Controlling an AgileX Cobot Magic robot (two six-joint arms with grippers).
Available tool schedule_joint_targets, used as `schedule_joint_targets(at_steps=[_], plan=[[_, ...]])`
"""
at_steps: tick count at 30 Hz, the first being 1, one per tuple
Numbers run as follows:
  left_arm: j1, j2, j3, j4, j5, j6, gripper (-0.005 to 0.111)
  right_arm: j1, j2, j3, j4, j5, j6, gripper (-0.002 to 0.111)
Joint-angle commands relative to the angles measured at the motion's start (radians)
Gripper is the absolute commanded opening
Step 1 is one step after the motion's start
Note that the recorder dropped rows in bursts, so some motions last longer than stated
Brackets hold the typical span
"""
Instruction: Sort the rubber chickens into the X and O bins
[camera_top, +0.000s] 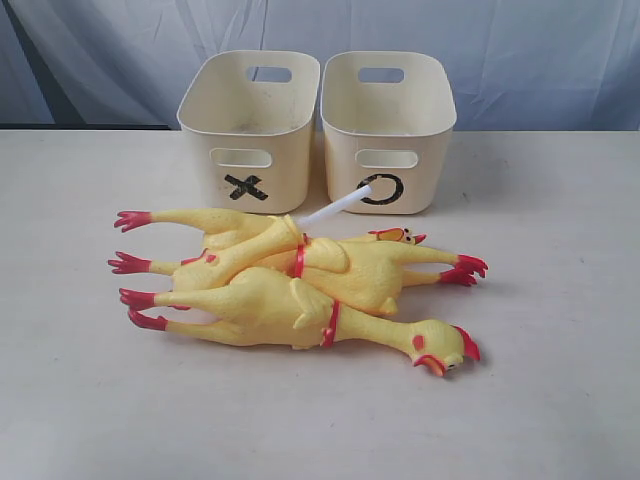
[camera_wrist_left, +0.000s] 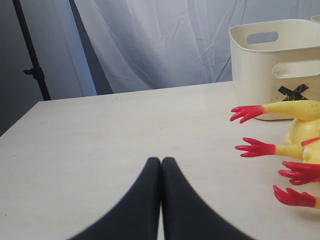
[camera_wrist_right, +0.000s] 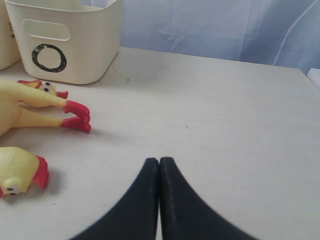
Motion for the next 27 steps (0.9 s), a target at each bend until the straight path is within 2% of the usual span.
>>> schedule_joint_targets(at_steps=[1,21,24,27], plan=[[-0.008,-0.005,-0.001,-0.002,-0.007,-0.008,0.0,0.001,-0.006,0.002,0.0,-0.004,-0.004,0.0],[-0.009,-0.005,-0.001,0.014,-0.007,-0.008,0.0,0.001,-0.006,0.002,0.0,-0.004,-0.004,0.0],[-0.009,-0.005,-0.001,0.037,-0.042,-0.008,0.0,0.001,-0.006,0.002,0.0,-0.004,-0.004,0.0],[-0.009,-0.005,-0.001,-0.04,-0.109,-0.019,0.0,0.001,-0.006,0.002,0.0,-0.004,-0.004,0.0]])
